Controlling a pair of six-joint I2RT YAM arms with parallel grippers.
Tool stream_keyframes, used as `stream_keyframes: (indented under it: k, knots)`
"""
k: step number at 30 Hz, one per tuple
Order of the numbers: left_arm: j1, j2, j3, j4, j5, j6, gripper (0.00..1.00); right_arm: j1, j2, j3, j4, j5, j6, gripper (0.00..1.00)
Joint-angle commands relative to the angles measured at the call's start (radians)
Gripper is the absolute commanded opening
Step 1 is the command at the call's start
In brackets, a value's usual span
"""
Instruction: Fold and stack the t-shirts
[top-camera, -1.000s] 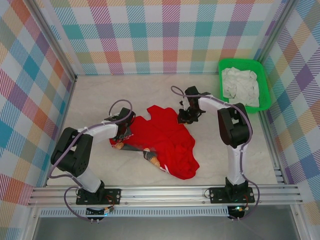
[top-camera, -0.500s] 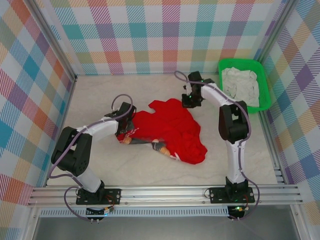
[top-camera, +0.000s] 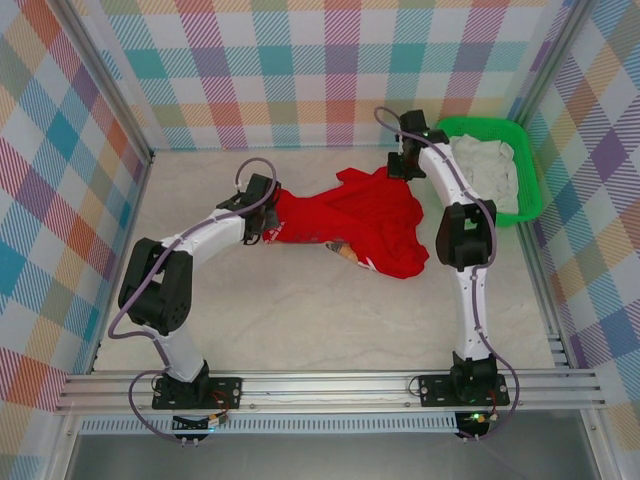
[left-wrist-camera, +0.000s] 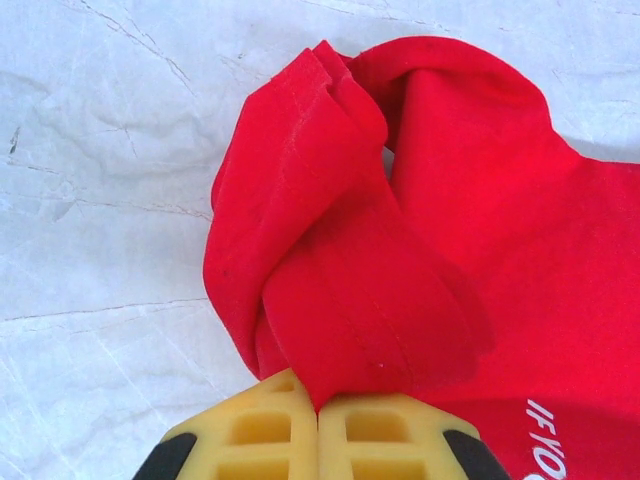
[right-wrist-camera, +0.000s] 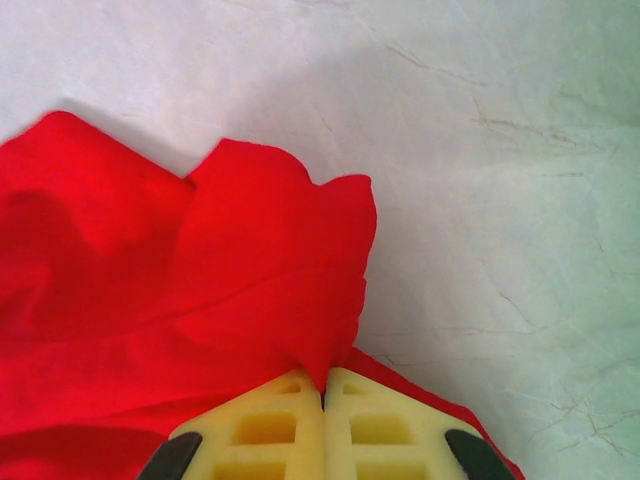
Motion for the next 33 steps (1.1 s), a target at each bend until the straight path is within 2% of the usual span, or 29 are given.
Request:
stream_keyframes:
  k: [1,6,7,10,12,14,16,19,24,30,33]
  knots:
    - [0.005,-0.057,-0.052,-0.009,-0.029,0.011,0.00,-0.008,0.038,0.028,-0.049,0.042,0.039,0.00]
    - [0.003,-0.169,-0.225,0.005,-0.076,-0.021,0.00,-0.009,0.060,0.013,-0.054,0.004,0.073,0.00]
    - [0.003,-0.197,-0.258,0.004,-0.086,-0.028,0.04,-0.009,0.060,0.006,-0.050,0.000,0.074,0.00]
    - [0.002,-0.272,-0.316,-0.025,-0.115,-0.045,0.24,-0.008,0.052,-0.007,-0.046,-0.002,0.075,0.00]
    - [0.000,-0.325,-0.331,-0.054,-0.125,-0.055,0.44,-0.008,0.040,-0.013,-0.043,-0.012,0.072,0.00]
    - [-0.003,-0.371,-0.327,-0.077,-0.127,-0.058,0.56,-0.008,0.022,-0.027,-0.035,-0.031,0.068,0.00]
    - [-0.009,-0.404,-0.304,-0.097,-0.120,-0.057,0.64,-0.006,0.000,-0.042,-0.029,-0.057,0.064,0.15]
    - [-0.015,-0.408,-0.204,-0.139,-0.075,-0.035,0.66,-0.005,-0.052,-0.079,-0.024,-0.097,0.058,0.32]
    - [-0.015,-0.237,0.045,-0.220,0.018,0.024,0.66,0.010,-0.179,-0.212,0.006,-0.131,0.053,0.41]
    - [0.008,0.094,0.350,-0.308,0.098,0.047,0.61,0.027,-0.395,-0.539,0.122,-0.187,0.083,0.44]
    - [0.029,0.226,0.472,-0.350,0.108,0.046,0.62,0.029,-0.492,-0.710,0.187,-0.224,0.111,0.44]
